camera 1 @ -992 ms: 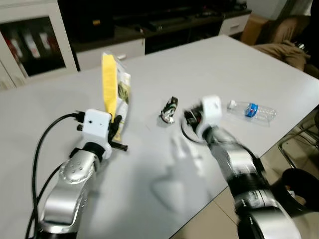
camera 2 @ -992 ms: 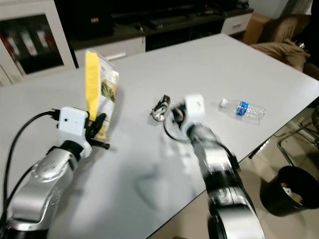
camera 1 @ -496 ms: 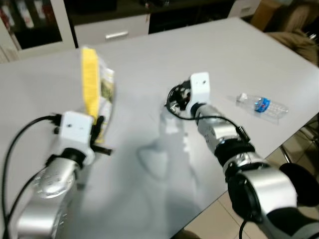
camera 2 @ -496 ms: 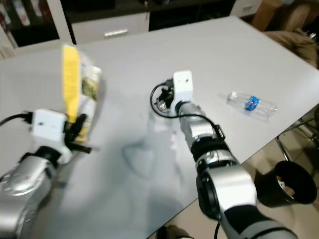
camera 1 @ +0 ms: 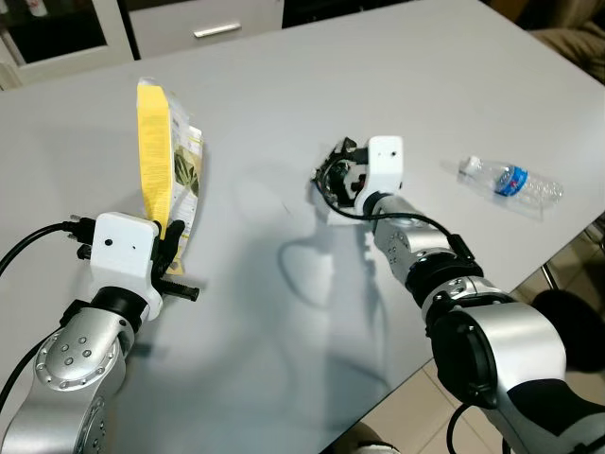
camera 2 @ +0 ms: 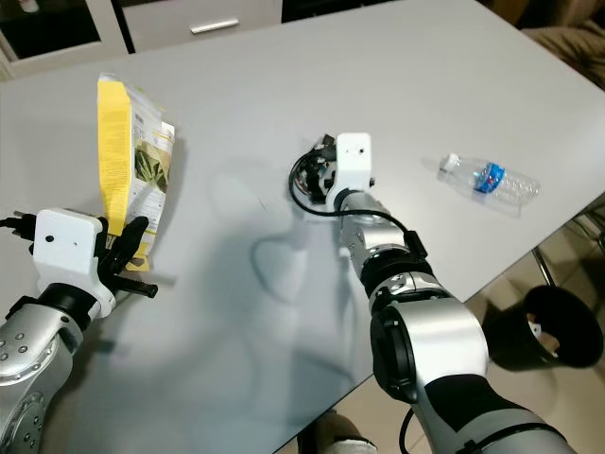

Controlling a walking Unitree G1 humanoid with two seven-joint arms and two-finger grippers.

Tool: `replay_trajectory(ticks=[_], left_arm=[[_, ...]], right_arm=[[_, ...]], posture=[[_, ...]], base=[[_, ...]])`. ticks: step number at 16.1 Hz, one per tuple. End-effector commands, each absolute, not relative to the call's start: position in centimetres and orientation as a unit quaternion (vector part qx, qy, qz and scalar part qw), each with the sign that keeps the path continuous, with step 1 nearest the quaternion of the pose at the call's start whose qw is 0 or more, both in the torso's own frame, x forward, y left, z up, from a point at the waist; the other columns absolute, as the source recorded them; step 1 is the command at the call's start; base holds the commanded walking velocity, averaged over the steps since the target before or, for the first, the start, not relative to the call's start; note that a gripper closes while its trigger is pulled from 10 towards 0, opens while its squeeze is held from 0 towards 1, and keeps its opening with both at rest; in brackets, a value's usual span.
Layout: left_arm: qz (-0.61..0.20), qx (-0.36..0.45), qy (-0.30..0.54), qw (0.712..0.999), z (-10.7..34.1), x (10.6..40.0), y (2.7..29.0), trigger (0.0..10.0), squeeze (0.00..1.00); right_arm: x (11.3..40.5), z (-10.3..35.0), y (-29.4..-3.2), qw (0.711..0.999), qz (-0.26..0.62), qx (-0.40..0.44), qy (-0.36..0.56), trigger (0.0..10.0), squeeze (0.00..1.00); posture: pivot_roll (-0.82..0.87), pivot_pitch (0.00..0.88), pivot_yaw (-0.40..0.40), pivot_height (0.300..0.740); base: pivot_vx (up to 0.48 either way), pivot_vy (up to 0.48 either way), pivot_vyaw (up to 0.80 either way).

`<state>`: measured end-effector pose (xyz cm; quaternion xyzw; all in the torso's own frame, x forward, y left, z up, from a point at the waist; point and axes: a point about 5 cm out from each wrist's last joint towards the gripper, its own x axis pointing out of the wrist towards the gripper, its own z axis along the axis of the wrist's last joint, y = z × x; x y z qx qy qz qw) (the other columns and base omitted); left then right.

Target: Picking trash to rubbish bin

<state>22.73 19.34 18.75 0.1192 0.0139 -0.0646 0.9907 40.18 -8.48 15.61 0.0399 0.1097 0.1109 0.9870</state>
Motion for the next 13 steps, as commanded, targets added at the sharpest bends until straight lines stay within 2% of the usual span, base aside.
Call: replay_trajectory(ticks=[1,4,6,13], left_arm=[[-0.070,0.117,0.039,0.990,18.0,22.4,19.4,10.0,0.00],[-0.069,0.117,0.046,0.990,17.8,22.2,19.4,10.0,0.00],[-0.075,0.117,0.046,0.989,17.9,22.1,19.2,10.0,0.00],[-0.110,0.106,0.045,0.987,17.7,22.3,18.1,10.0,0.00]], right_arm=[[40.0,15.0,-8.3,0.982,0.123,0.050,0.133,10.0,0.00],[39.3,13.9,-7.2,0.972,0.154,0.097,0.147,9.8,0.00],[39.2,13.8,-6.9,0.971,0.166,0.096,0.143,0.0,0.00],[39.3,14.1,-7.1,0.970,0.176,0.103,0.133,0.0,0.00]], posture=[[0.03,0.260,-0.152,0.740],[0.04,0.261,-0.159,0.740],[0.05,0.256,-0.160,0.740],[0.04,0.236,-0.155,0.740]], base=[[0.000,0.000,0.00],[0.000,0.000,0.00],[0.000,0.000,0.00],[0.000,0.000,0.00]])
